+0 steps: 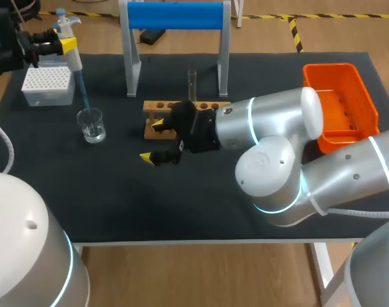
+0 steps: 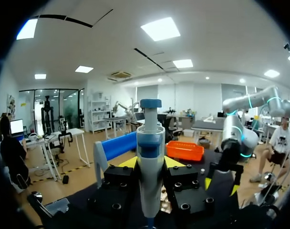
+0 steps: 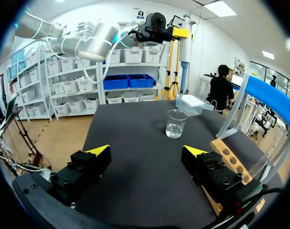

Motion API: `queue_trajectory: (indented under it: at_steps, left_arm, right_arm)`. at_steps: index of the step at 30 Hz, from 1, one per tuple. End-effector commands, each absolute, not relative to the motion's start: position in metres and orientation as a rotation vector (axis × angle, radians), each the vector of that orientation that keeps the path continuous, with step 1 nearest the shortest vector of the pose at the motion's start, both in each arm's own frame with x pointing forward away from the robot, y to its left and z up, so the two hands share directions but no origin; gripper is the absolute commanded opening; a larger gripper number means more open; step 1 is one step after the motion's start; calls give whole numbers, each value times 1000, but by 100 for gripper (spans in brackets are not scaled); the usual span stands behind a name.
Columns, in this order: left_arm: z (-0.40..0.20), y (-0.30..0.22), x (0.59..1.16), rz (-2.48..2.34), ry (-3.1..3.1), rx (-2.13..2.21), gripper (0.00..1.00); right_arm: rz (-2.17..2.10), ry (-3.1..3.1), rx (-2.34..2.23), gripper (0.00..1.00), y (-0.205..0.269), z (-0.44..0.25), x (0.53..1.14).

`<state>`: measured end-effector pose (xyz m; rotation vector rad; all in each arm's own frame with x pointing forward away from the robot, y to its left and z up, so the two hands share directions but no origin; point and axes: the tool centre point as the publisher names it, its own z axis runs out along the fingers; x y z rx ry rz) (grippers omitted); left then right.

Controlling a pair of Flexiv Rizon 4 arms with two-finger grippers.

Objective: Invert the test tube, pick up the pipette, mount the tip to pipette, aspirate from beaker and dispense into the tube, eject the tip, return the pipette, and cap with the stopper.

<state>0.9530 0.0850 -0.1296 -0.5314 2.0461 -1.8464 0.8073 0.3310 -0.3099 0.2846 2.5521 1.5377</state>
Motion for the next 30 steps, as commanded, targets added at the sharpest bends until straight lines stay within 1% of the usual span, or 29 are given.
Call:
queue_trajectory:
  at_steps: [1,14,30]
  left_arm:
    - [-141,85,956,-1868,2031,-521,0]
    - [-172,81,956,-1868,2017,-554,0]
    - [-184,89,958,-1815,1999,-546,0]
  right_arm:
    - [1543,2552,282,100,330,-310,807]
    - [1543,2552,282,100,330,-310,807]
    - [1543,2552,282,100,330,-310,807]
